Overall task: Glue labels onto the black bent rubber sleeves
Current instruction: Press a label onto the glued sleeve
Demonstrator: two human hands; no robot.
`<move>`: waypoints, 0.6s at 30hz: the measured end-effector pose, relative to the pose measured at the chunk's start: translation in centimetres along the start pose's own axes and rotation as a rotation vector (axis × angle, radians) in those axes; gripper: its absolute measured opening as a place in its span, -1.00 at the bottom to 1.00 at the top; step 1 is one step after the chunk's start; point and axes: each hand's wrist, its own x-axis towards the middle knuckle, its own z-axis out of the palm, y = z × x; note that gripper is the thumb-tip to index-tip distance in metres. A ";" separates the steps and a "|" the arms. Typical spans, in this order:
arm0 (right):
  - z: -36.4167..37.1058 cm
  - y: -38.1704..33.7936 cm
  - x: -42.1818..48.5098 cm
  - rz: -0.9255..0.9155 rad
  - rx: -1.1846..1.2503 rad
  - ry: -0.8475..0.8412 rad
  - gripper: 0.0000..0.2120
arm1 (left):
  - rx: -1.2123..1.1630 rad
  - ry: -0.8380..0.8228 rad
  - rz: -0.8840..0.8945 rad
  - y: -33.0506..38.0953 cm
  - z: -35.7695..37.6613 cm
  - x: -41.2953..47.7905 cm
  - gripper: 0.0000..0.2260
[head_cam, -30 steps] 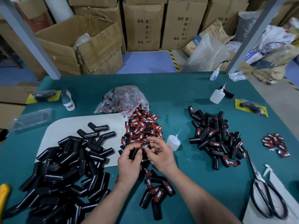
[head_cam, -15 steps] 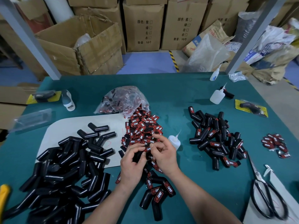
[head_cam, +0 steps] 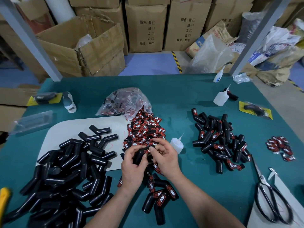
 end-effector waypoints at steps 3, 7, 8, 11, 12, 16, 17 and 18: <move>0.0 -0.1 0.0 0.005 0.061 -0.022 -0.70 | 0.042 0.003 0.022 0.0 0.0 -0.2 -0.72; 0.0 -0.1 0.2 0.066 0.165 -0.061 -0.54 | 0.134 0.004 0.011 0.2 -0.1 -0.3 -0.71; -0.1 -0.2 0.3 0.090 0.199 -0.069 -0.53 | 0.153 0.000 0.015 0.4 -0.2 -0.3 -0.70; -0.2 -0.4 0.4 0.144 0.284 -0.078 -0.51 | 0.184 -0.012 0.028 0.9 -0.3 -0.4 -0.68; -0.1 -0.5 0.5 0.155 0.298 -0.079 -0.51 | 0.188 -0.011 0.031 1.1 -0.3 -0.4 -0.68; -0.1 -0.4 0.4 0.169 0.322 -0.081 -0.56 | 0.207 -0.003 0.047 1.6 -0.2 -0.6 -0.58; -0.1 -0.4 0.4 0.169 0.318 -0.084 -0.57 | 0.209 -0.007 0.044 1.5 -0.1 -0.6 -0.52; -0.1 -0.4 0.4 0.169 0.315 -0.085 -0.57 | 0.207 -0.011 0.037 1.4 -0.1 -0.6 -0.47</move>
